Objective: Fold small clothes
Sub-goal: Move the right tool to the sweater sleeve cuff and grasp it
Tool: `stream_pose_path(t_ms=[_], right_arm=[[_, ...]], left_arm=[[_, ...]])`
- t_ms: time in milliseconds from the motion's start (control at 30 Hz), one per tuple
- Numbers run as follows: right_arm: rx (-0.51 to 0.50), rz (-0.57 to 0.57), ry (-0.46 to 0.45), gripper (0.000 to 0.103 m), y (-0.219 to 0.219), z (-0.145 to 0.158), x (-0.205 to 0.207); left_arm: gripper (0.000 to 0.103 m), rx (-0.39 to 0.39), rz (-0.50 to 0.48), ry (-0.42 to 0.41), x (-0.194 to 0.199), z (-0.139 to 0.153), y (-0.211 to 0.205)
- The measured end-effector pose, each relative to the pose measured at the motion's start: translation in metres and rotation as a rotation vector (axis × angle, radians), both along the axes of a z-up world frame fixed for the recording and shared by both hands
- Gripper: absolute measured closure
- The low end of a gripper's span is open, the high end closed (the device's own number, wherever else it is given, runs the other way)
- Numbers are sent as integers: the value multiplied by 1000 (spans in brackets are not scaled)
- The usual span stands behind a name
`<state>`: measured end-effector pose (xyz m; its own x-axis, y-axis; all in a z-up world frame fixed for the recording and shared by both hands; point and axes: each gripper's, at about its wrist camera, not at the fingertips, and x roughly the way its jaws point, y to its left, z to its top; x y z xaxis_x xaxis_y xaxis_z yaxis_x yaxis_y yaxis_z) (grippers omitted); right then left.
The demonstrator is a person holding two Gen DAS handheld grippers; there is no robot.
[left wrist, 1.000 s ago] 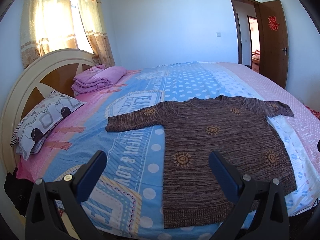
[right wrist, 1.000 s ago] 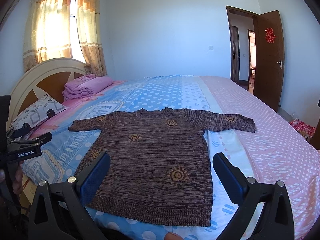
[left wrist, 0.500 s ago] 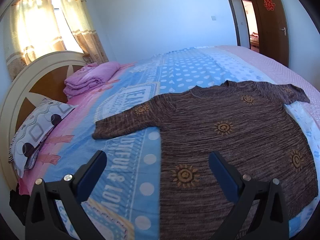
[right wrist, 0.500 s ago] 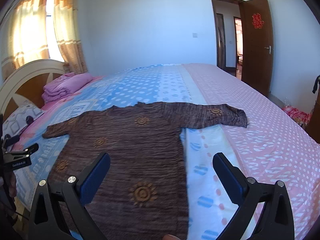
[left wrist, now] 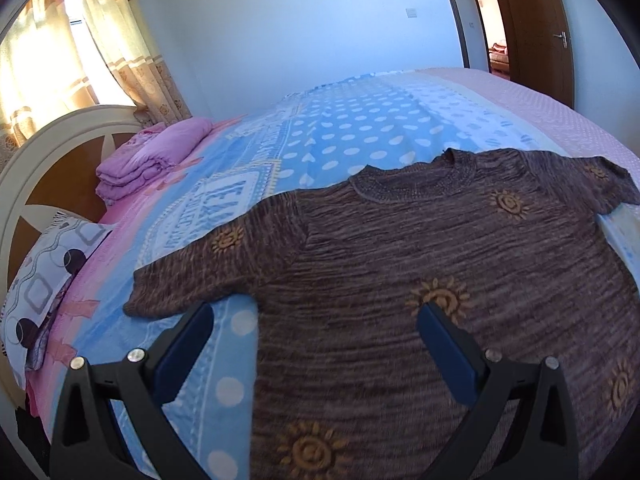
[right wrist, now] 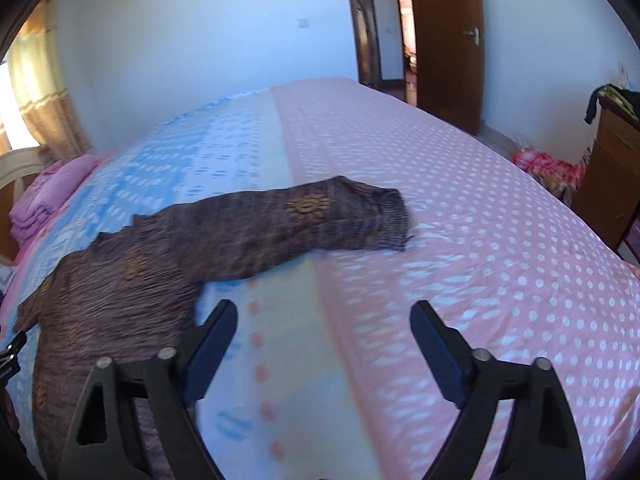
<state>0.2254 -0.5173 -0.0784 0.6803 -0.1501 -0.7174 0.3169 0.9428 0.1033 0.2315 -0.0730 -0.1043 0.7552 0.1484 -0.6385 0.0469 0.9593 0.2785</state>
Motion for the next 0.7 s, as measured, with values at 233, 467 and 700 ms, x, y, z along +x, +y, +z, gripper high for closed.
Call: stream_pose_path(t_ms=[233,467,700], right_arm=[[-41,-71,81,34,-59,-14,55],[-107,-59,129,35,-91,-38,112],[-175,0,143,49,-95,-58,143]], left_arm=[[0,68,22,-36,39,-20,-17],[0,80,60,13,63,-41,-19],[0,103,56,26,72,-48,-26]])
